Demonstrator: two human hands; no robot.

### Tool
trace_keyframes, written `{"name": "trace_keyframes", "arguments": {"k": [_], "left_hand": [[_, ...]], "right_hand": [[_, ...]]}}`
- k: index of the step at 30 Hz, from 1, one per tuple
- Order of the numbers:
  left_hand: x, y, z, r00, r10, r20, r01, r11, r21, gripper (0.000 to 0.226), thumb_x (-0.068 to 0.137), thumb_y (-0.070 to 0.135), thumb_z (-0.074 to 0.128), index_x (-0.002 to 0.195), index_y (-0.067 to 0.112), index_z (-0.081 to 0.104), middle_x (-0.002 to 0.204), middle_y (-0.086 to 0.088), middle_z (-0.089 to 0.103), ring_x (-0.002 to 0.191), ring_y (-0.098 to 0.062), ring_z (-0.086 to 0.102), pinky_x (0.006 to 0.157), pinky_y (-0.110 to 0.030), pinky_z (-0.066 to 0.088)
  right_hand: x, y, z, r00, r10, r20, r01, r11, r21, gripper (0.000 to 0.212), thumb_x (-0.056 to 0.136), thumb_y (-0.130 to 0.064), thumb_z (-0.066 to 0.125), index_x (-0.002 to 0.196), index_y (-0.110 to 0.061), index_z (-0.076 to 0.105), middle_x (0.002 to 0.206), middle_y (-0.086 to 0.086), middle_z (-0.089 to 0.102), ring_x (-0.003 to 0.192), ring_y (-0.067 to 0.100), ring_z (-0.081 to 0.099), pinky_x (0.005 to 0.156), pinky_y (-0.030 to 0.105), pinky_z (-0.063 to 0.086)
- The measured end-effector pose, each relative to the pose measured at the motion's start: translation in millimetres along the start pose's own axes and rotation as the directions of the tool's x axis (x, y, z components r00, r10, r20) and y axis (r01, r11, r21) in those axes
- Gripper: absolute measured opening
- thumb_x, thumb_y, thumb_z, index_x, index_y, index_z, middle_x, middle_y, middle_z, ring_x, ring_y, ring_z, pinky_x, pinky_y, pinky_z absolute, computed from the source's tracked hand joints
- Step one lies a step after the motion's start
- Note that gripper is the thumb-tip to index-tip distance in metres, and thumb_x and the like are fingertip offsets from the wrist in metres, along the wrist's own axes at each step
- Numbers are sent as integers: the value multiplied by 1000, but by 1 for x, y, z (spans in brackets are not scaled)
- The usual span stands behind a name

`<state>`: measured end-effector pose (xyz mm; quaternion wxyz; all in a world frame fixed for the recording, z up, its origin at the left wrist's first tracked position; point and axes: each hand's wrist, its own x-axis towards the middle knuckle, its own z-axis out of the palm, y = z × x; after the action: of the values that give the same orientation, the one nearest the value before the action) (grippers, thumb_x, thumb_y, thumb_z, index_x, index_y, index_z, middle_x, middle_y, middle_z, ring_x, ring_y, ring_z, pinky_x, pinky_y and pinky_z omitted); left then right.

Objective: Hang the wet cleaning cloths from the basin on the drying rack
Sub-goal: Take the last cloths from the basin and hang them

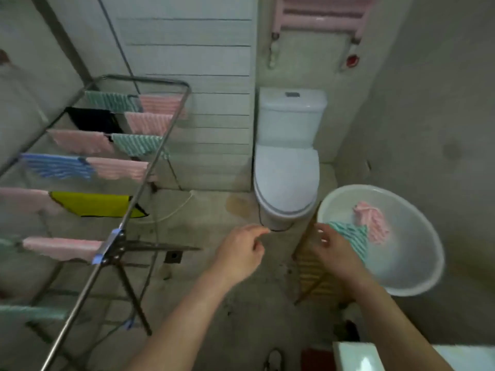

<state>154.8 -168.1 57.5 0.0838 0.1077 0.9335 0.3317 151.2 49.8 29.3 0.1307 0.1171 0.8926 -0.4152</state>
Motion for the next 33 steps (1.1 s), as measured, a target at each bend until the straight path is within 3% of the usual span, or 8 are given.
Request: {"name": "trace_keyframes", "arguments": {"k": [5, 14, 17, 21, 25, 28, 30, 33], "left_hand": [[61, 43, 61, 971, 158, 178, -178, 979, 101, 44, 88, 9, 48, 130, 20, 55, 137, -1, 52, 127, -20, 45, 106, -24, 28], [159, 77, 167, 801, 329, 501, -461, 872, 164, 27, 89, 15, 47, 106, 19, 67, 113, -1, 63, 107, -23, 52, 90, -37, 46], [182, 87, 196, 739, 272, 617, -538, 788, 298, 28, 87, 14, 50, 111, 15, 65, 120, -6, 60, 114, -27, 50, 92, -40, 45], [208, 97, 233, 612, 160, 775, -651, 657, 379, 32, 88, 15, 55, 120, 11, 60, 134, -6, 50, 125, -30, 40, 100, -42, 38], [221, 97, 256, 507, 85, 858, -732, 568, 377, 34, 90, 18, 55, 124, 12, 58, 141, -6, 42, 131, -31, 33, 107, -47, 31], [228, 91, 266, 556, 112, 824, -659, 664, 354, 29, 92, 17, 52, 118, 10, 60, 129, -12, 53, 121, -33, 47, 98, -46, 39], [235, 87, 268, 674, 168, 720, -495, 826, 271, 26, 89, 23, 55, 112, 14, 63, 117, -11, 62, 110, -32, 57, 89, -41, 46], [249, 85, 270, 781, 207, 589, -291, 955, 51, 22, 82, 29, 65, 103, 20, 66, 102, -3, 69, 95, -24, 63, 78, -33, 49]], "right_hand": [[23, 73, -41, 967, 249, -43, -248, 968, 36, 65, 91, -17, 62, 147, -12, 31, 145, 15, 45, 131, 31, 45, 105, 32, 33], [64, 154, -45, 847, 531, -26, -529, 846, 64, 45, 90, -12, 57, 132, -11, 42, 131, 20, 52, 113, 34, 54, 86, 34, 41], [78, 166, -43, 845, 534, -25, -534, 846, 16, 42, 88, -8, 56, 129, -10, 47, 128, 20, 55, 101, 28, 54, 80, 29, 38], [100, 181, -45, 880, 474, 21, -452, 851, -267, 35, 89, -16, 50, 120, -19, 66, 126, 12, 59, 116, 30, 54, 97, 31, 39], [114, 203, -34, 882, 468, 50, -420, 830, -367, 53, 69, -28, 35, 108, -25, 70, 117, 6, 58, 113, 33, 53, 93, 32, 41], [118, 205, -37, 842, 510, -176, -533, 838, -120, 26, 82, -15, 54, 95, -15, 75, 98, 9, 73, 94, 30, 65, 78, 32, 50], [122, 198, -47, 771, 569, -286, -500, 819, 281, 15, 81, -4, 64, 79, -14, 76, 78, 7, 73, 77, 26, 66, 67, 27, 48], [127, 184, -71, 738, 666, -114, -339, 511, 790, 20, 89, 0, 58, 77, -14, 65, 67, 2, 62, 63, 15, 57, 55, 23, 45]]}}
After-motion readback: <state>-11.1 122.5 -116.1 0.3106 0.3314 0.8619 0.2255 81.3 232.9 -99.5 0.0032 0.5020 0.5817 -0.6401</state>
